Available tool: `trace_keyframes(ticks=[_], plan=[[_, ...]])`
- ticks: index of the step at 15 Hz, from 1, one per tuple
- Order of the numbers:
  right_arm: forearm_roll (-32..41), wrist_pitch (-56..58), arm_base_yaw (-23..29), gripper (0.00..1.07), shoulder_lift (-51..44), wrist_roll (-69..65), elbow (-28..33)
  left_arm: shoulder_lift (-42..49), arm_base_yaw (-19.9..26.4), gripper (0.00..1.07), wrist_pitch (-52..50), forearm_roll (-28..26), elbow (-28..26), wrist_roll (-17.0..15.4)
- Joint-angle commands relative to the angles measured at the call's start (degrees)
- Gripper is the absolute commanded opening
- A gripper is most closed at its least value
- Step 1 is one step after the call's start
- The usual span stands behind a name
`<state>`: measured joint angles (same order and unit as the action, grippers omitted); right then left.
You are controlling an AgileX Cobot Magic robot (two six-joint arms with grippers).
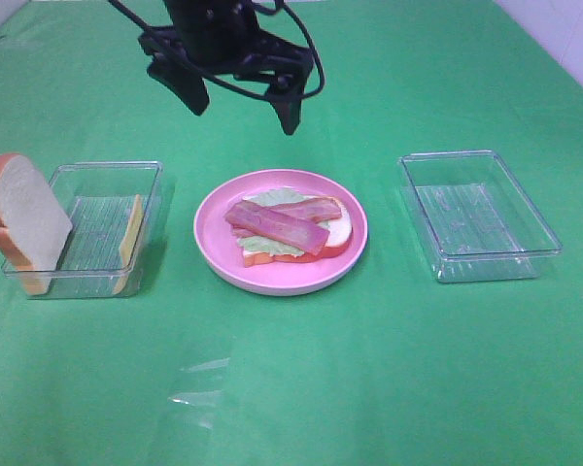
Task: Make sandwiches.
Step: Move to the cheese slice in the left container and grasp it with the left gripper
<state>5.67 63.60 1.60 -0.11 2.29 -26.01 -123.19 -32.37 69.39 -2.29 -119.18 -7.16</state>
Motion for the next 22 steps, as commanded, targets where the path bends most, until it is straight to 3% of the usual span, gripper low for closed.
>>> trace_keyframes(ticks=[1, 3, 6, 9, 12, 22], plan=[[0.2, -0.2, -0.3, 0.91, -1.8, 0.8, 0.1, 8.1, 0.0, 1.01, 6.0, 2.9, 8.4, -3.2], [0.2, -0.2, -0.3, 0.91, -1.8, 0.8, 0.1, 17.4, 0.5, 1.01, 6.0, 7.3, 19.6, -10.0], [0.2, -0.2, -0.3, 0.91, -1.8, 0.8, 0.1, 23.4, 3.7, 1.01, 6.0, 5.2, 30.7, -18.9], [0.2, -0.2, -0.3, 0.91, -1.8, 0.8, 0.1, 22.8, 6.6, 1.01, 4.4, 5.2, 32.4, -19.0], [0.2, -0.2, -0.3, 0.91, -1.8, 0.8, 0.1, 18.9, 6.6, 1.01, 0.1, 5.5, 32.4, -17.1], [0.2, -0.2, -0.3, 0.91, -1.8, 0.8, 0.1, 5.2, 6.6, 1.0, -12.8, 6.4, 32.4, -17.8]])
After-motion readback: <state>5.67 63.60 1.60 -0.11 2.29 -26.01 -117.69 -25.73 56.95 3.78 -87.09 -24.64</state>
